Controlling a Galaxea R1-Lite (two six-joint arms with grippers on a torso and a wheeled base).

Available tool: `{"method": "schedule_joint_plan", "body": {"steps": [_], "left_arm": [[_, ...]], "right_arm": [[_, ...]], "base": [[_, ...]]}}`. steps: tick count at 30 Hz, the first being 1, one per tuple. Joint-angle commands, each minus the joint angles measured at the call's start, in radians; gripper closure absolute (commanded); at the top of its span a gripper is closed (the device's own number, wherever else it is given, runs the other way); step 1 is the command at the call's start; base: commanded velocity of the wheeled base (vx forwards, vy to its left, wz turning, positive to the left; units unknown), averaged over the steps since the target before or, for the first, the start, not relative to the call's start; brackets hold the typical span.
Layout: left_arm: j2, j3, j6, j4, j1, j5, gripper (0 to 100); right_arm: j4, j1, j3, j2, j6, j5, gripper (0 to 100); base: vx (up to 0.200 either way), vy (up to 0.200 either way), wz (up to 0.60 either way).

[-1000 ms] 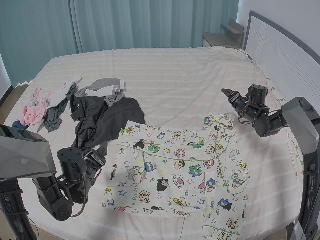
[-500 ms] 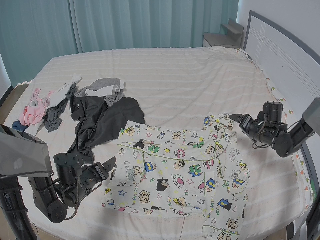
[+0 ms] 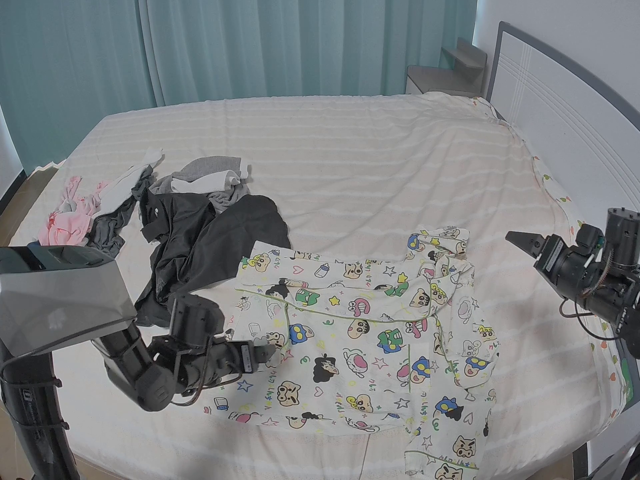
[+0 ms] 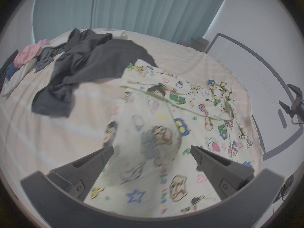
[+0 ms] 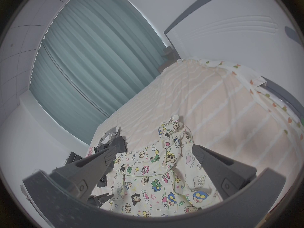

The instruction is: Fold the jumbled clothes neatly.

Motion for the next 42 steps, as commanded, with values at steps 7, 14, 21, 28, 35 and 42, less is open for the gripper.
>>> {"method": "schedule_joint_plan", "body": {"steps": [7, 14, 21, 28, 35, 42], "left_arm": [[0.055, -0.325, 0.016, 0.277, -0.139, 0.045, 0], [0.092, -0.354, 0.139, 0.334, -0.148, 0.119, 0], [0.15, -0.385, 0.194, 0.334, -0.172, 0.196, 0], [0.184, -0.399, 0.263, 0.329, -0.183, 0.268, 0], [0.202, -0.4, 0.329, 0.297, -0.177, 0.335, 100], [0.205, -0.393, 0.382, 0.279, -0.163, 0.377, 100]], "right_arm": [[0.128, 0.001, 0.139, -0.418, -0.016, -0.055, 0], [0.214, 0.001, 0.127, -0.482, -0.018, -0.043, 0], [0.215, 0.002, 0.131, -0.484, -0.019, -0.043, 0], [0.215, 0.002, 0.134, -0.484, -0.019, -0.041, 0], [0.215, 0.005, 0.14, -0.482, -0.019, -0.032, 0], [0.215, 0.005, 0.14, -0.482, -0.019, -0.03, 0]], "base": [[0.0, 0.0, 0.0], [0.0, 0.0, 0.0], [0.0, 0.0, 0.0], [0.0, 0.0, 0.0], [0.0, 0.0, 0.0], [0.0, 0.0, 0.0]]}}
